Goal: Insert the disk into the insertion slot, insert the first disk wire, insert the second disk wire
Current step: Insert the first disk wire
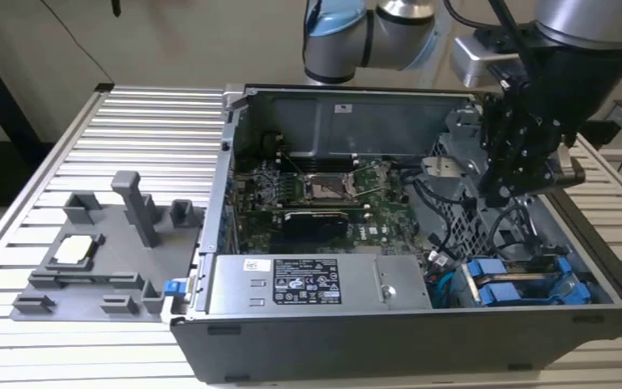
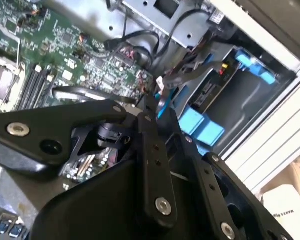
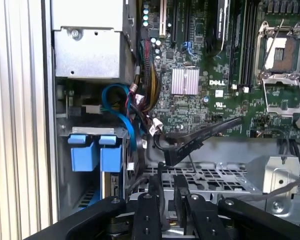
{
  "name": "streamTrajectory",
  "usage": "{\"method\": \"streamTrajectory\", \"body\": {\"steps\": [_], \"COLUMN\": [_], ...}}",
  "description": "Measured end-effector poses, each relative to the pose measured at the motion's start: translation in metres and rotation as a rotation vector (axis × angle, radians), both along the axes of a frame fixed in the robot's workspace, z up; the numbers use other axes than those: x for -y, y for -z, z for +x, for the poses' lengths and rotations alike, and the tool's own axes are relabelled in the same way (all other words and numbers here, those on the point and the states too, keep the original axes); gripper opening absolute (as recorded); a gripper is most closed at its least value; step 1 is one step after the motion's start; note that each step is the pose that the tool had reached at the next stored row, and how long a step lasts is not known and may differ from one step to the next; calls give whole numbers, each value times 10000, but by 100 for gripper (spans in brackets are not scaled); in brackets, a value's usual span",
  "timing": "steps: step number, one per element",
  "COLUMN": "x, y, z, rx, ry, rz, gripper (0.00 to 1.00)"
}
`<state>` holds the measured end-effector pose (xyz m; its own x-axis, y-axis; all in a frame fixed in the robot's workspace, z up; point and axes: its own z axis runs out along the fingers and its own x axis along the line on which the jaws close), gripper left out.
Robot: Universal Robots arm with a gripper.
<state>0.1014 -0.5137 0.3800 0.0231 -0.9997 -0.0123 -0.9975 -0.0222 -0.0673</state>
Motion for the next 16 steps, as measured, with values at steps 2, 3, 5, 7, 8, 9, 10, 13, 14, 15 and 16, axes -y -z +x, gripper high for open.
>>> {"method": "streamTrajectory", "body": {"steps": [2, 3, 5, 7, 8, 9, 10, 13, 14, 15, 16], "x": [-12, -17, -27, -41, -51, -64, -80, -146, -163, -171, -175], "y": [25, 36, 50, 66, 75, 85, 95, 122, 129, 132, 135], "z": [-88, -129, -187, -237, -261, -286, -305, -343, -346, -347, -350], "rx": [78, 115, 146, 176, 195, 216, 238, 382, 455, 509, 545], "ry": [-1, 0, -1, -5, -7, -10, -13, -29, -50, -93, -133], "rz": [-4, -13, -97, -190, -229, -266, -295, -362, -392, -440, -515], "gripper": [27, 27, 27, 27, 27, 27, 27, 27, 27, 27, 27]}}
